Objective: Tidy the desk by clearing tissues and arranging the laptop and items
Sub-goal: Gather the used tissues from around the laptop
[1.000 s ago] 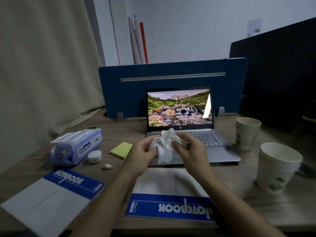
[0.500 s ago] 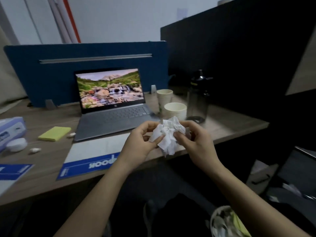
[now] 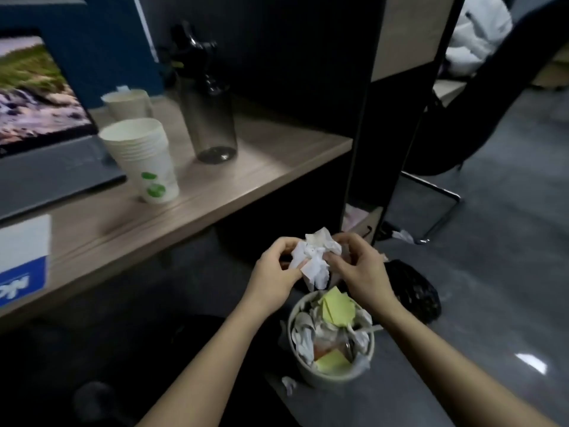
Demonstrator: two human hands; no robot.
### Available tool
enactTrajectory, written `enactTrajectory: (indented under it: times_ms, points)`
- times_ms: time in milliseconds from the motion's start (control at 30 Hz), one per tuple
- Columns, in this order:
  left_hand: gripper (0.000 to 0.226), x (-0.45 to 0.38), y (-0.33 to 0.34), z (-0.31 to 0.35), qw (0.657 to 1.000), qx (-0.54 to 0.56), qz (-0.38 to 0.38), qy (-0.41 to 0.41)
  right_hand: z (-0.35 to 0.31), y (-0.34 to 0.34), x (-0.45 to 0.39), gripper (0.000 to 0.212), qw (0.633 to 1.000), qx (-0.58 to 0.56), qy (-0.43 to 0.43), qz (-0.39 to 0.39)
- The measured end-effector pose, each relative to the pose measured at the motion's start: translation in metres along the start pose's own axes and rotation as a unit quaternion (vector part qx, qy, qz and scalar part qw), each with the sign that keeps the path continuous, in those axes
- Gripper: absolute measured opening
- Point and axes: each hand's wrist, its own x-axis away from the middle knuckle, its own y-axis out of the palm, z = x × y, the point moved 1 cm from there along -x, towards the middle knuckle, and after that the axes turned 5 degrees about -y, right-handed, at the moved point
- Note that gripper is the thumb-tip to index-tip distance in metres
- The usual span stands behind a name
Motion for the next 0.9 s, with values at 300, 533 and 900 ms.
enactTrajectory:
  times_ms: [300, 533, 900]
  points:
    - [0.031, -0.016, 0.065, -0.122, 0.979, -0.043, -0.07, -0.188, 0.125, 0.025, 0.043, 0.02, 0.971, 0.11, 0.201, -0.073]
    - [0.031, -0.027, 0.094, -0.168, 0.953, -0.082, -0.132, -0.259, 0.166, 0.032, 0.061, 0.021, 0.945, 0.114, 0.288, -0.104]
    - [0.073, -0.027, 0.098, -0.185, 0.941, -0.034, -0.185, -0.279, 0.181, 0.023, 0.072, 0.039, 0.944, 0.136, 0.283, -0.101]
